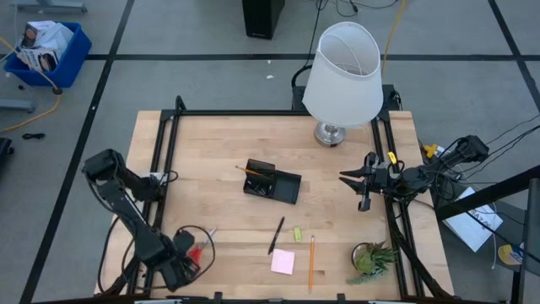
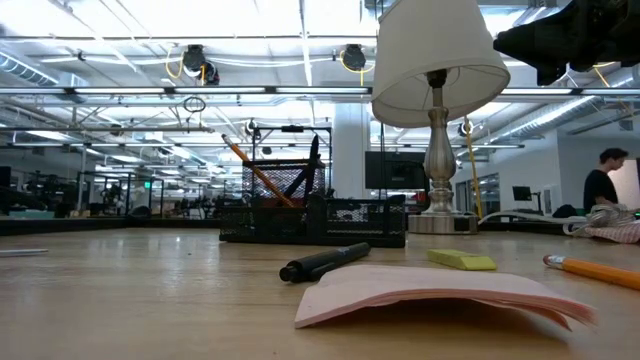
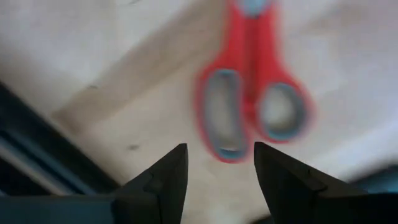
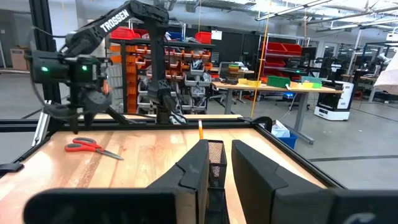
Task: Pick and place office supplies into organizer
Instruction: Put the red scissors into the black desk organizer
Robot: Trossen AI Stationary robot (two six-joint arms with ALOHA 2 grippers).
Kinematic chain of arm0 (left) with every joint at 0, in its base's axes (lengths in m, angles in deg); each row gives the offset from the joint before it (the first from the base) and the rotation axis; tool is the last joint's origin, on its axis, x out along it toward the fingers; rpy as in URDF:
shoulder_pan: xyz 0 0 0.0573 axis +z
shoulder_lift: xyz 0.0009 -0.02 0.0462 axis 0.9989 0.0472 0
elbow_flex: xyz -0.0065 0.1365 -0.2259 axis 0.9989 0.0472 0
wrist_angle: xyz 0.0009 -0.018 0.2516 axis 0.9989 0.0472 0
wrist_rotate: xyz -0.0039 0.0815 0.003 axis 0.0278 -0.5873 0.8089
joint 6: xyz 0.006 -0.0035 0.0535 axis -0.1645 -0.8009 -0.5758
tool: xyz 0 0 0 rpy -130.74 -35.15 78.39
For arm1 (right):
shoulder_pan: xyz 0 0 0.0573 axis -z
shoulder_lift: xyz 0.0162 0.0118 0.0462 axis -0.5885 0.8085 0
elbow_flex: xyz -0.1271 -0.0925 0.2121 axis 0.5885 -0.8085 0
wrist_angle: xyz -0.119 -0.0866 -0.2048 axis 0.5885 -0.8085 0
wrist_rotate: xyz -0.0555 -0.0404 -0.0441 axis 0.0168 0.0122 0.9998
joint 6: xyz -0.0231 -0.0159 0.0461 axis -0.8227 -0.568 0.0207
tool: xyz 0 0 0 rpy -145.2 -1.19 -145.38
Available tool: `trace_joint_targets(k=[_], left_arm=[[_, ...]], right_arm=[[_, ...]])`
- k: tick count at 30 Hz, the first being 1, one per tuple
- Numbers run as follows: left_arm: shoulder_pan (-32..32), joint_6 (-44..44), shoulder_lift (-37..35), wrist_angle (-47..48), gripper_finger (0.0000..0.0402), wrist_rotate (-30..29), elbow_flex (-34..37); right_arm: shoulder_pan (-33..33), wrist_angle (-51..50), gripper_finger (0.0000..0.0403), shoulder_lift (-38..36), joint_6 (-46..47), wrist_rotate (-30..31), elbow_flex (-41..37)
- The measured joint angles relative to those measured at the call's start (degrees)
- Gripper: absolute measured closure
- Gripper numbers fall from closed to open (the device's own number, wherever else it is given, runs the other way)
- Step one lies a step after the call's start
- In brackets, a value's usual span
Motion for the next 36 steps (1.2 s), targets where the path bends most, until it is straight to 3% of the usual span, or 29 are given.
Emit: trace_joint_targets(k=[12,36], left_arm=[[2.1,-8.2,8.6,-0.3,0.0215,-3.1,-9.1],[2.6,-14.0,13.5,-3.2,0.0215,-2.9,-9.3]], right_arm=[[0.0,0.0,0.0337,0.0,0.0,0.0,0.0],[0.0,0.0,0.0337,0.0,0.0,0.0,0.0]])
